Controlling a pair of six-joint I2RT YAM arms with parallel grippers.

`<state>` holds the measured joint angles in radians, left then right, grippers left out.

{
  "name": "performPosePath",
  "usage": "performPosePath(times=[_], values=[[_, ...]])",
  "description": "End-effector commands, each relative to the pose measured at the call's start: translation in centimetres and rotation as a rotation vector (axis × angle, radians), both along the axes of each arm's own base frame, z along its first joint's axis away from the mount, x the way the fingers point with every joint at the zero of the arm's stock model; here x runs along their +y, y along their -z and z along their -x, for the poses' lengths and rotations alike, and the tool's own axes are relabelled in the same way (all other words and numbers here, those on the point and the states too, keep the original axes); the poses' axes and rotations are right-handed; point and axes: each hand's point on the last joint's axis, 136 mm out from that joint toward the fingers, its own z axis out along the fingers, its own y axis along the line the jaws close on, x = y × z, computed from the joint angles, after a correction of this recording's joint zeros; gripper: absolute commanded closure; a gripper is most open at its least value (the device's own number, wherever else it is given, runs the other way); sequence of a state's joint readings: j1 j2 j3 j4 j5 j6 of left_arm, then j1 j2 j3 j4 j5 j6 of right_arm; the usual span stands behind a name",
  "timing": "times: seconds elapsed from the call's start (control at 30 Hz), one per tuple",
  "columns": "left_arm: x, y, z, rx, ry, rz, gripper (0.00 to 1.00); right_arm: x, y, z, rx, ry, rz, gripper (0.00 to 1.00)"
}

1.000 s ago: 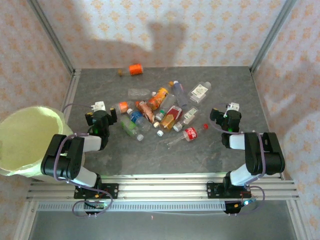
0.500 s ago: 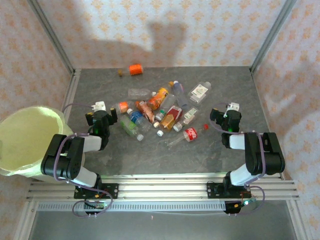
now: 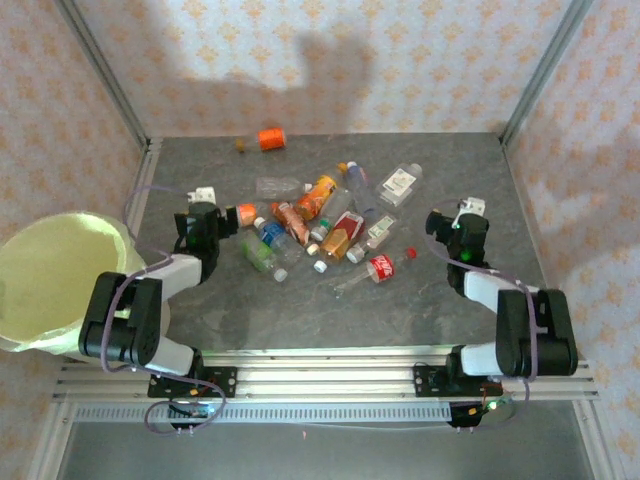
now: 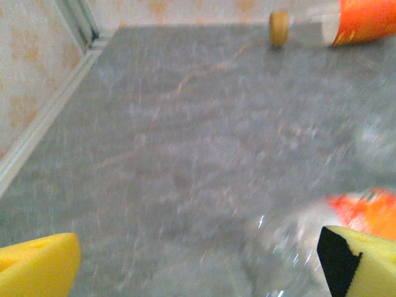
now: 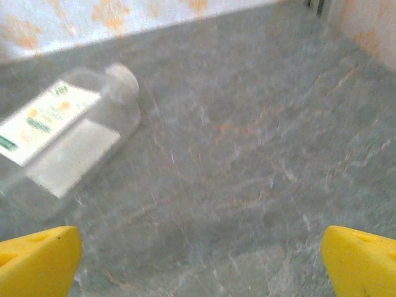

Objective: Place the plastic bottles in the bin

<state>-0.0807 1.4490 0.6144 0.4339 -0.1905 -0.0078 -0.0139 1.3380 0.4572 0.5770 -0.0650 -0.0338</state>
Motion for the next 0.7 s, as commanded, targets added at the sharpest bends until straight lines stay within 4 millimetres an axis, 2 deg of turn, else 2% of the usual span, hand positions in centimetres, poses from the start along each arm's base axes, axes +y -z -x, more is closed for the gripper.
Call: performPosePath(times=[0.0, 0.1, 0.2, 0.3, 0.33, 0.4, 0.5, 0.67], values=[[-1.0, -0.2, 0.9, 0.088, 0.019, -0.038, 0.00, -0.7, -1.2, 0.3, 0.016, 0.061, -0.023, 0.01], [-1.4, -1.3, 1.2, 0.076, -0.016, -0.051, 0.00, -1.3, -1.4, 0.9, 0.057, 0.130, -0.078, 0.01], [-0.7, -3.2, 2.1, 0.029, -0.108, -0.013, 0.00, -2.8, -1.5, 2.0, 0.106, 0.257, -0.121, 0.01], [0.5, -5.4, 3.9, 0.007, -0.264, 0.103, 0.00, -4.4, -1.5, 3.8, 0.127, 0.391, -0.153, 0.01], [0.7, -5.7, 4.8, 0.027, -0.311, 0.148, 0.00, -4.6, -0.9, 4.3, 0.150, 0.417, -0.159, 0.01], [0.6, -6.3, 6.5, 0.058, -0.396, 0.241, 0.00, -4.7, -1.5, 5.3, 0.124, 0.441, -0.189, 0.01], [-0.8, -5.9, 8.8, 0.154, -0.447, 0.367, 0.00, -4.6, -1.7, 6.2, 0.099, 0.455, -0.237, 0.01], [-5.9, -3.5, 11.1, 0.342, -0.377, 0.564, 0.00, -4.3, -2.7, 6.7, 0.055, 0.442, -0.272, 0.01]])
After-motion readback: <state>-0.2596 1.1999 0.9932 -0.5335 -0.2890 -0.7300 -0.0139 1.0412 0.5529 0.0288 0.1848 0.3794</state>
